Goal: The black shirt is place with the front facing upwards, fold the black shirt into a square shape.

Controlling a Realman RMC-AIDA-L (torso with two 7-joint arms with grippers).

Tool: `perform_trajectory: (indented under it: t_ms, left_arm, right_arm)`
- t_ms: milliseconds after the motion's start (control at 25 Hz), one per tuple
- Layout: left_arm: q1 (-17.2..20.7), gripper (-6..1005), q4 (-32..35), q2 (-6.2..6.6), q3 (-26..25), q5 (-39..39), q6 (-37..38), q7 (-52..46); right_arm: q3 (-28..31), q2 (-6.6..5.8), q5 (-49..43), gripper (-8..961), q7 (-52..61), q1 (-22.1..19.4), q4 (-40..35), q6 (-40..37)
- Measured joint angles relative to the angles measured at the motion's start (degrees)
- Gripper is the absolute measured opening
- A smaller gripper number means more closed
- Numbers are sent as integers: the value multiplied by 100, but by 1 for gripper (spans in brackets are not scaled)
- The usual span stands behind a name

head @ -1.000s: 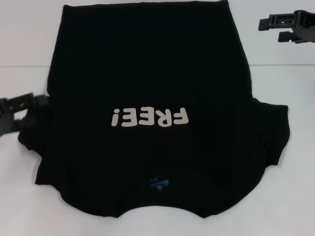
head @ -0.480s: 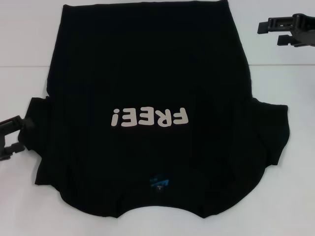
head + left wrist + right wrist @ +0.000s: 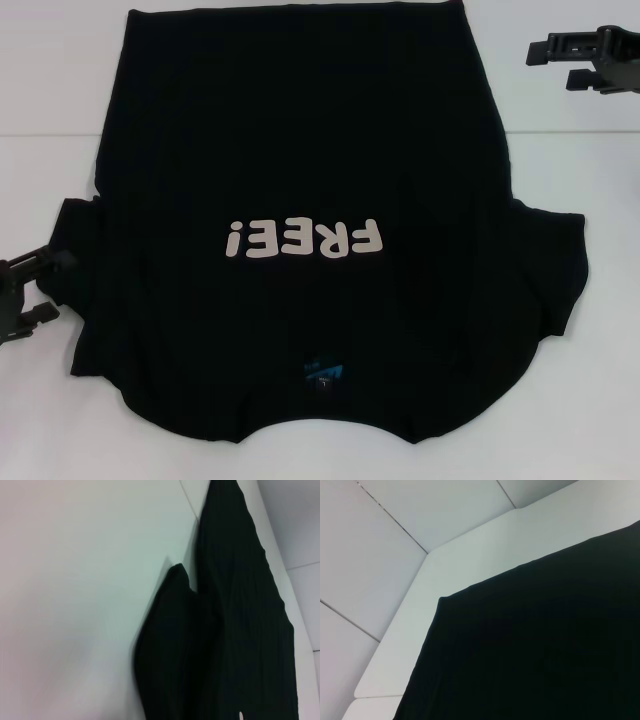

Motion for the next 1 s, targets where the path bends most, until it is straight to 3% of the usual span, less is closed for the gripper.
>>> perform_trajectory:
  t_ms: [280, 800, 1000]
  left_arm:
    - [-118, 900, -223, 35, -6, 22, -254, -21]
    - [-211, 804, -307, 44, 71, 53, -576, -107]
    - [-228, 644, -281, 63, 131, 94, -630, -142]
  right_arm:
    - [17, -3, 13, 915, 2, 5, 0, 11]
    - [37, -14, 19, 915, 2, 2, 0, 24]
    - [89, -14, 24, 914, 2, -4, 0, 22]
